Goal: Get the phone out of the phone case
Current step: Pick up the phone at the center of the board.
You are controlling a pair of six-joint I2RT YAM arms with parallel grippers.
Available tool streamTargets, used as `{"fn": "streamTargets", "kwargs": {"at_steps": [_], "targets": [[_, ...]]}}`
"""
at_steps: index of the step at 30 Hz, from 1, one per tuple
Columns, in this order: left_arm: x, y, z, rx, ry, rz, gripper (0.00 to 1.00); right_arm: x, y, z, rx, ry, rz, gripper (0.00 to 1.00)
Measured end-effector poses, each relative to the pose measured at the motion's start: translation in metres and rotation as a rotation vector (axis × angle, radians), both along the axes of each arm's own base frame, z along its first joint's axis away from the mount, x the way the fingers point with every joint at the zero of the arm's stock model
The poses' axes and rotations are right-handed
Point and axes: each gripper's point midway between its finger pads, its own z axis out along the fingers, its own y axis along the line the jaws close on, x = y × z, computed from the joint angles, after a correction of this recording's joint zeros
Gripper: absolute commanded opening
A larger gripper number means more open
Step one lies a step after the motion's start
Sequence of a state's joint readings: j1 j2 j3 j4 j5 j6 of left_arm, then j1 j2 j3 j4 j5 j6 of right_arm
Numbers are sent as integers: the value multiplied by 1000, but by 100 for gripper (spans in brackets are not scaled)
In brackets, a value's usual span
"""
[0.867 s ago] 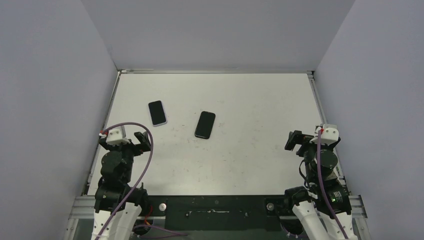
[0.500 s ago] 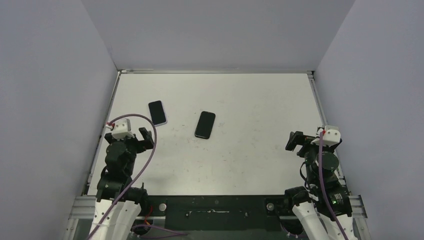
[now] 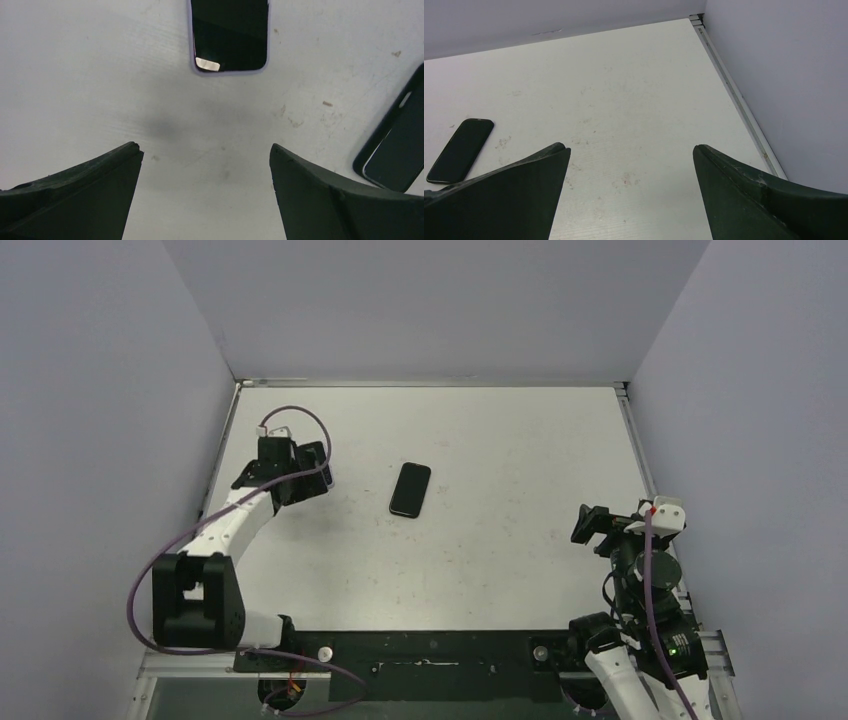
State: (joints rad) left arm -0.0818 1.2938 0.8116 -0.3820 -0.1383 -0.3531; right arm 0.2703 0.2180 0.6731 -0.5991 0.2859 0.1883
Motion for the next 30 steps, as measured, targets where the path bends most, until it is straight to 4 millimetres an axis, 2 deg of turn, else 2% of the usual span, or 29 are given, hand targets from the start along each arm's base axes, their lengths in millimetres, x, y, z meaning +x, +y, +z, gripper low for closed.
{"fn": "streamTargets", "kwargs": {"at_steps": [8, 11, 13, 19, 30], "targets": [[82, 4, 5, -44, 16, 44, 97, 0, 0, 0, 4, 0, 1, 100], [111, 5, -4, -42, 33, 65, 97, 0, 0, 0, 4, 2, 1, 100], [121, 7, -16, -31, 64, 88, 97, 1, 0, -1, 3, 4, -2, 100], [124, 14, -50, 74, 176, 134, 97, 2, -4, -1, 3, 8, -23, 100], [133, 10, -59, 106, 193, 148, 97, 10, -10, -6, -13, 43, -40, 100]]}}
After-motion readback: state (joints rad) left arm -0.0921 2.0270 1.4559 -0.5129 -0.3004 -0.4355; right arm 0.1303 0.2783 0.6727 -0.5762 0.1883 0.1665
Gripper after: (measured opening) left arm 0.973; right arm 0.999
